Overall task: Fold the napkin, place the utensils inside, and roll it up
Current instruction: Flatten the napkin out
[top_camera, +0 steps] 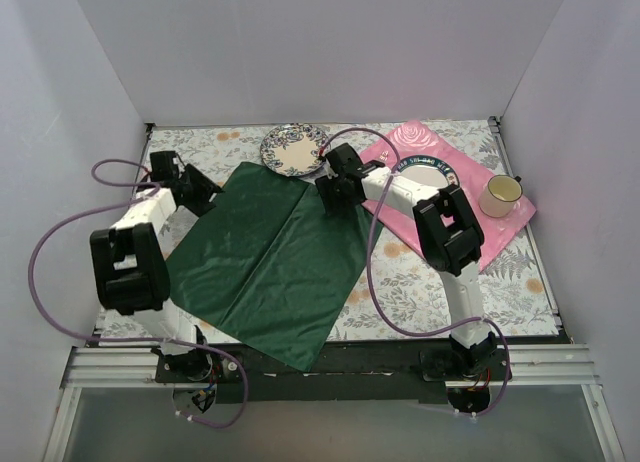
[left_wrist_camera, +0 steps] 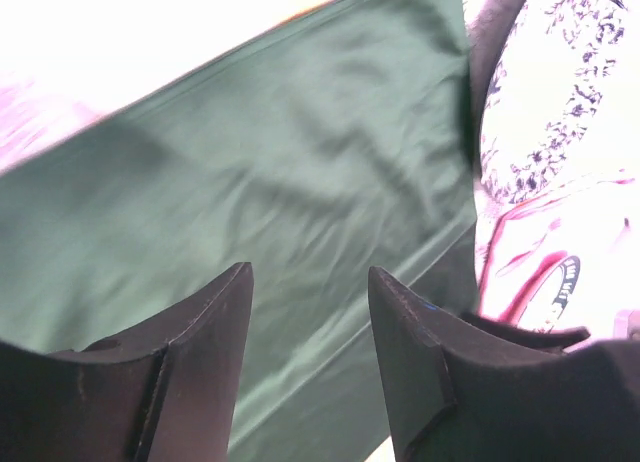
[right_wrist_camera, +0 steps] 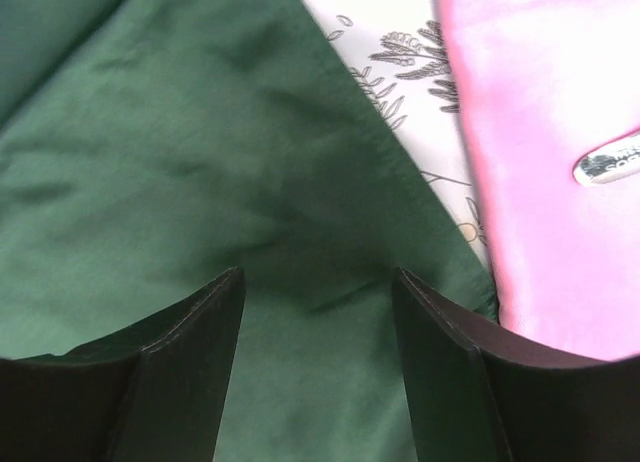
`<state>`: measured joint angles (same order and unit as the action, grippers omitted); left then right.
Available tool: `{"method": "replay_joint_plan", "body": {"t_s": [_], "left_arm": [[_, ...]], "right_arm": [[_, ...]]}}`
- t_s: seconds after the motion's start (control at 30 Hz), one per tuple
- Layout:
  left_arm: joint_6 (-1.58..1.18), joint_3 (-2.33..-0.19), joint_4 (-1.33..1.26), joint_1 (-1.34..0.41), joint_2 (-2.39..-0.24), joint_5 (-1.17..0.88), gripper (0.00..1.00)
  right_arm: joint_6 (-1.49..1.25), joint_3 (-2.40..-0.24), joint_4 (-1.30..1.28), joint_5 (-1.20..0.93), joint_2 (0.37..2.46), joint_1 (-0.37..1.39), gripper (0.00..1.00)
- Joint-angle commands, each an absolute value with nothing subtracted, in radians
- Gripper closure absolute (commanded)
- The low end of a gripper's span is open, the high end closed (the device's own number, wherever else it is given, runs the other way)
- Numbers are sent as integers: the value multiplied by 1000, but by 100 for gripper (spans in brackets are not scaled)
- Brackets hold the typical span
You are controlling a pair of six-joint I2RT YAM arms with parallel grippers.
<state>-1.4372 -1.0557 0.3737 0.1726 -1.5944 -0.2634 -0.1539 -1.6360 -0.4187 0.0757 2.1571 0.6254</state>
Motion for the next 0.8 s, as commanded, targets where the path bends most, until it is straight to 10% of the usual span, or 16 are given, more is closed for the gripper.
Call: {"method": "replay_joint_plan", "body": {"t_s": [0.0,0.77], "left_arm": [[-1451,-1187,330,97,-1768,-269,51],[-1413,-1488,457,163,-2129,-49,48]], "right_arm": [[-149,-1697,-499,6,2071,627,30],[-248,-1378,-331,-196,2000,646,30]]}}
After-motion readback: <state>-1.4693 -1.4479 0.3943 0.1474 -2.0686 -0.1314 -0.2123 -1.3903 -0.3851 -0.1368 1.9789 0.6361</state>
